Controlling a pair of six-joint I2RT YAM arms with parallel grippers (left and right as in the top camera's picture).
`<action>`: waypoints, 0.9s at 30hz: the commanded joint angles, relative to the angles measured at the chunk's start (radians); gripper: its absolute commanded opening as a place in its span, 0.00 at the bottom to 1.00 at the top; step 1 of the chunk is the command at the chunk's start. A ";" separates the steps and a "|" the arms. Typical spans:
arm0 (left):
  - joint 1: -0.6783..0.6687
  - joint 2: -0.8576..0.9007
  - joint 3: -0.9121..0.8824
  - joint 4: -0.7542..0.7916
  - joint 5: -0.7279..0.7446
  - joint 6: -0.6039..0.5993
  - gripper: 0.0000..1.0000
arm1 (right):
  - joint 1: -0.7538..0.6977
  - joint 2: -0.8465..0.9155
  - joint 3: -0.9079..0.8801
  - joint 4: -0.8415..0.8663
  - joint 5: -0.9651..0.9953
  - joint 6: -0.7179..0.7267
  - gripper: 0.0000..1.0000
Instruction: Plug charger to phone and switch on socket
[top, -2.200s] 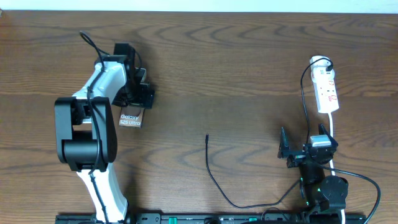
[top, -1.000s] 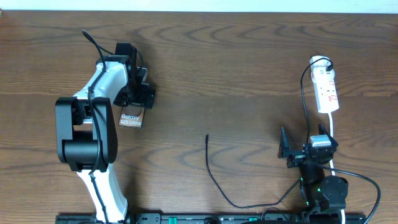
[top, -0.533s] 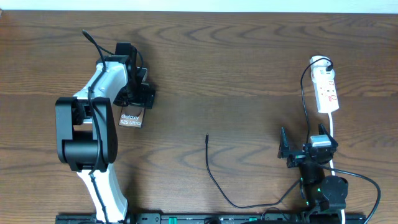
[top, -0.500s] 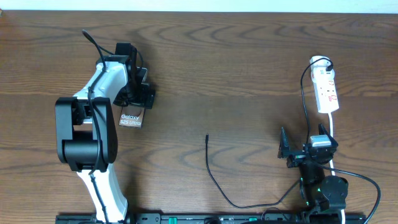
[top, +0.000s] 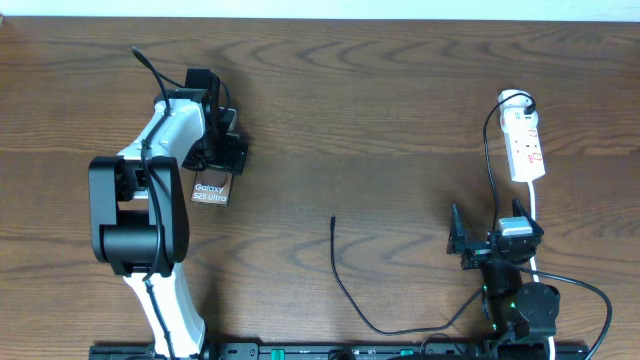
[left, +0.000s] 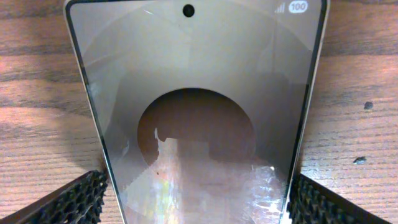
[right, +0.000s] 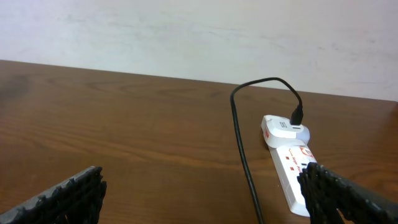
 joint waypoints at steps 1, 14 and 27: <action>0.006 -0.028 -0.011 0.002 -0.016 0.006 0.85 | -0.001 -0.006 -0.001 -0.005 0.008 -0.013 0.99; 0.006 -0.028 -0.011 0.002 -0.016 0.006 0.80 | -0.001 -0.006 -0.001 -0.005 0.008 -0.013 0.99; 0.006 -0.024 -0.016 0.002 -0.012 0.006 0.99 | -0.001 -0.006 -0.001 -0.005 0.008 -0.013 0.99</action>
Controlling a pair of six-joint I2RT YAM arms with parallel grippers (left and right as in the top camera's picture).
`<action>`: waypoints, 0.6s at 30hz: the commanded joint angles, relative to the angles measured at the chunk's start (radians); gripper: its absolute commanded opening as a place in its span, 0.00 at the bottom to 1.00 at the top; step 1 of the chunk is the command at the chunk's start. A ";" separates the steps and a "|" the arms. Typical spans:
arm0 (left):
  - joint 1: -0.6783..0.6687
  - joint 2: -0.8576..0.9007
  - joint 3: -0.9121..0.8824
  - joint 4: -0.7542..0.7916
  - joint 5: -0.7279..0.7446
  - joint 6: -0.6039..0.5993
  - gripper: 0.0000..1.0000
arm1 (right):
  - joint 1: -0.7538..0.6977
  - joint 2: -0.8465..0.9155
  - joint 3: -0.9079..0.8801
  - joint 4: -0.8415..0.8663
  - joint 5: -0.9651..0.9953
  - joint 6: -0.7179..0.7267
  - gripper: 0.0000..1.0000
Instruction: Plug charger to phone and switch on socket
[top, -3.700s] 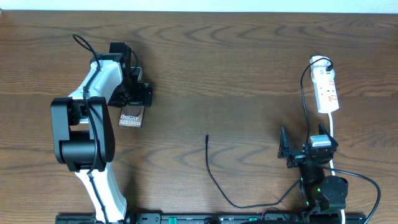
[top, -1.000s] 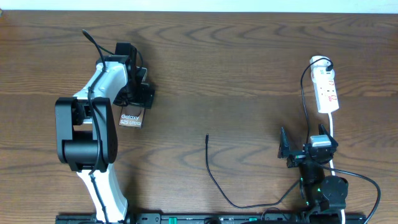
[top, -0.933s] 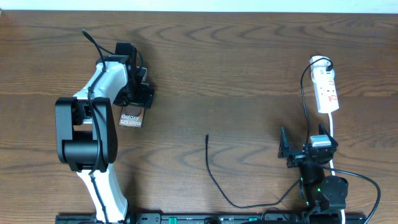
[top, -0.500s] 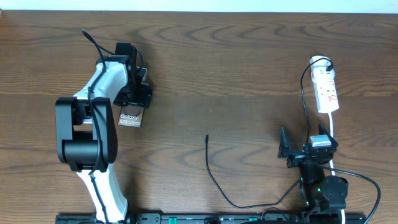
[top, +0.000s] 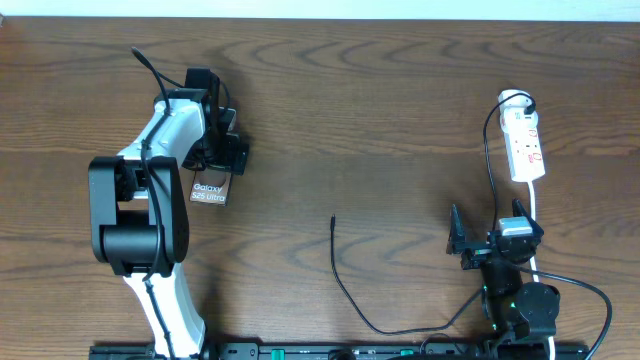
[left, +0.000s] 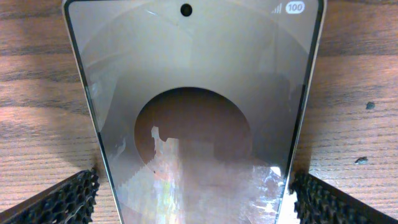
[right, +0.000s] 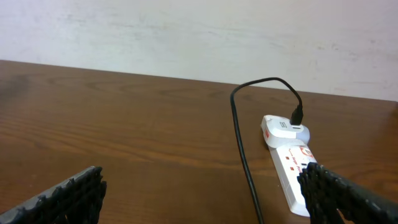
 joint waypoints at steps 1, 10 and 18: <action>0.006 -0.024 -0.020 0.004 -0.009 0.006 0.99 | -0.001 -0.006 -0.001 -0.005 0.008 -0.013 0.99; 0.006 -0.024 -0.032 0.005 -0.009 0.006 0.99 | -0.001 -0.006 -0.001 -0.005 0.008 -0.013 0.99; 0.006 -0.024 -0.041 0.006 -0.002 0.002 0.99 | -0.001 -0.006 -0.001 -0.004 0.008 -0.013 0.99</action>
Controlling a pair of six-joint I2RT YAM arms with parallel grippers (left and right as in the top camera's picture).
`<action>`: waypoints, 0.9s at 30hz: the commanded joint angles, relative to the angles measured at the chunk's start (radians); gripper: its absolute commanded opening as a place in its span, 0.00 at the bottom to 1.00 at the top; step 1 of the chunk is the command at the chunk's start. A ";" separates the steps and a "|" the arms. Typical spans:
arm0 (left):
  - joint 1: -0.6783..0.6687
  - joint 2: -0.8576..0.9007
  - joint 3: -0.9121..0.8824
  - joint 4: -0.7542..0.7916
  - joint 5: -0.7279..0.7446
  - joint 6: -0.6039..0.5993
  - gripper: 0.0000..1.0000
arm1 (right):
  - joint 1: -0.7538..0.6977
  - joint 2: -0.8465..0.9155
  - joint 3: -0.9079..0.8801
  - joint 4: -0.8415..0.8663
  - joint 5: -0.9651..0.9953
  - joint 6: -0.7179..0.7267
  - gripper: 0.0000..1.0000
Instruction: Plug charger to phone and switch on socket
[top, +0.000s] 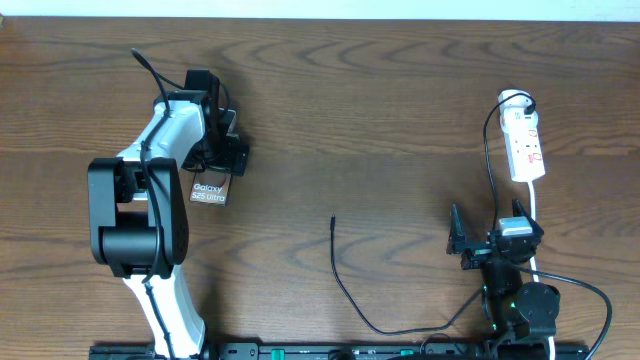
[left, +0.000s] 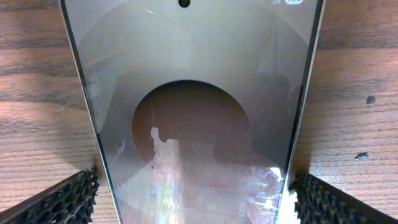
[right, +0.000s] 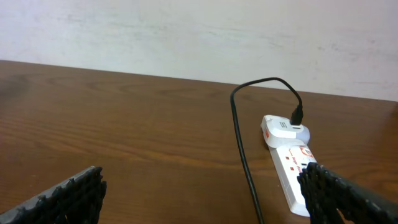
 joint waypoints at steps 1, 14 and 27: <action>0.006 -0.014 -0.027 0.000 -0.003 0.002 0.99 | -0.001 -0.006 -0.001 -0.005 0.008 -0.013 0.99; 0.006 -0.014 -0.042 0.015 -0.003 0.002 1.00 | -0.001 -0.006 -0.001 -0.004 0.008 -0.013 0.99; 0.006 -0.014 -0.042 0.015 -0.003 0.002 0.90 | -0.001 -0.006 -0.001 -0.004 0.008 -0.013 0.99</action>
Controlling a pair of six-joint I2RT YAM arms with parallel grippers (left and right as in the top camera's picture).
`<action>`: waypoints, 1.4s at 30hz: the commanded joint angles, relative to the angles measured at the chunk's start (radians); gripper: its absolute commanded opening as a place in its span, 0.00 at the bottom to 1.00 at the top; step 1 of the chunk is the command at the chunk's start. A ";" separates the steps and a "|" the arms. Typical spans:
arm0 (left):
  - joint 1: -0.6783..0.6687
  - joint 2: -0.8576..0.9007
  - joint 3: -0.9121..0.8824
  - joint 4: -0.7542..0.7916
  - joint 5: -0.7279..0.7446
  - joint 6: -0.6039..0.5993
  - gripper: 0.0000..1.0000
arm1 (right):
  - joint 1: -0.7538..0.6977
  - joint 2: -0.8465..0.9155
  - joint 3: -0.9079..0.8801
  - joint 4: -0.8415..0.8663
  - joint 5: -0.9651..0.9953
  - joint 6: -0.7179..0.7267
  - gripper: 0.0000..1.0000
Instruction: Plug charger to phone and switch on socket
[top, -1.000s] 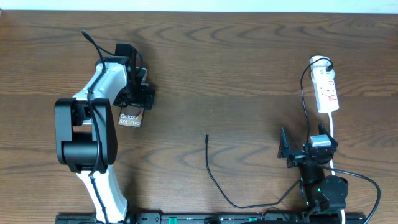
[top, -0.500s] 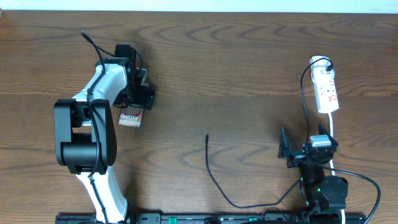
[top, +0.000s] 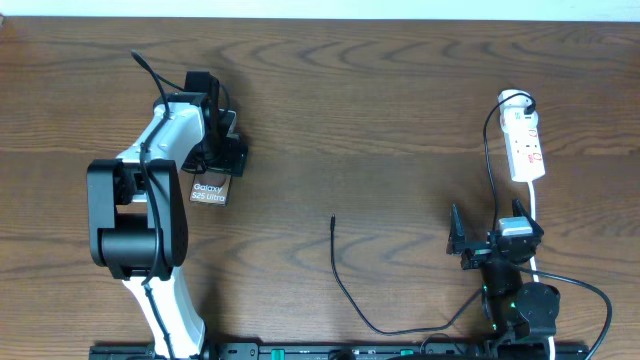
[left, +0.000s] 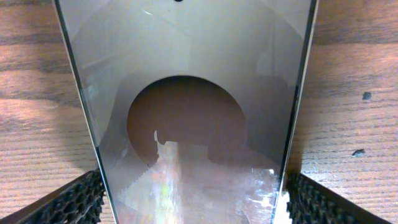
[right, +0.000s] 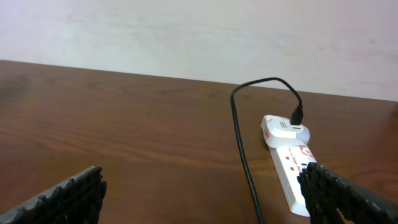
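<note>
A phone (top: 211, 191) marked "Galaxy S25 Ultra" lies screen-up at the left of the table. My left gripper (top: 213, 172) sits over its far end. In the left wrist view the phone (left: 186, 74) fills the frame. The left gripper (left: 194, 202) is shut on it, with the black fingers (left: 68, 202) against both long edges. The black charger cable (top: 345, 290) lies loose, its free plug (top: 333, 219) at mid-table. It runs to a white adapter (right: 283, 129) in the power strip (right: 292, 167). My right gripper (right: 202, 193) is open with nothing between its fingers, short of the strip.
The power strip (top: 526, 148) lies at the far right of the wooden table, with the cable looping beside it. The right gripper (top: 490, 232) stands just in front of it. A pale wall (right: 186, 31) rises behind the table's far edge.
In the left wrist view the phone now sits higher and larger, with its camera hole at the top edge. The fingers stand slightly closer against its sides. The right arm has not moved.
From the oldest moment my left gripper straddled the phone's end, with the whole screen top in view. At each later moment the phone sat nearer in that view, and the fingers now press its edges. The phone, cable, strip and right arm stayed where they were.
</note>
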 joint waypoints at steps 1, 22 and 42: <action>0.005 -0.003 -0.024 0.000 -0.010 0.002 0.89 | -0.001 -0.006 -0.001 -0.004 0.008 -0.013 0.99; 0.005 -0.003 -0.024 0.010 0.039 -0.005 0.84 | -0.001 -0.006 -0.001 -0.005 0.008 -0.013 0.99; 0.005 -0.003 -0.024 0.012 0.038 -0.004 0.77 | -0.001 -0.006 -0.001 -0.004 0.008 -0.013 0.99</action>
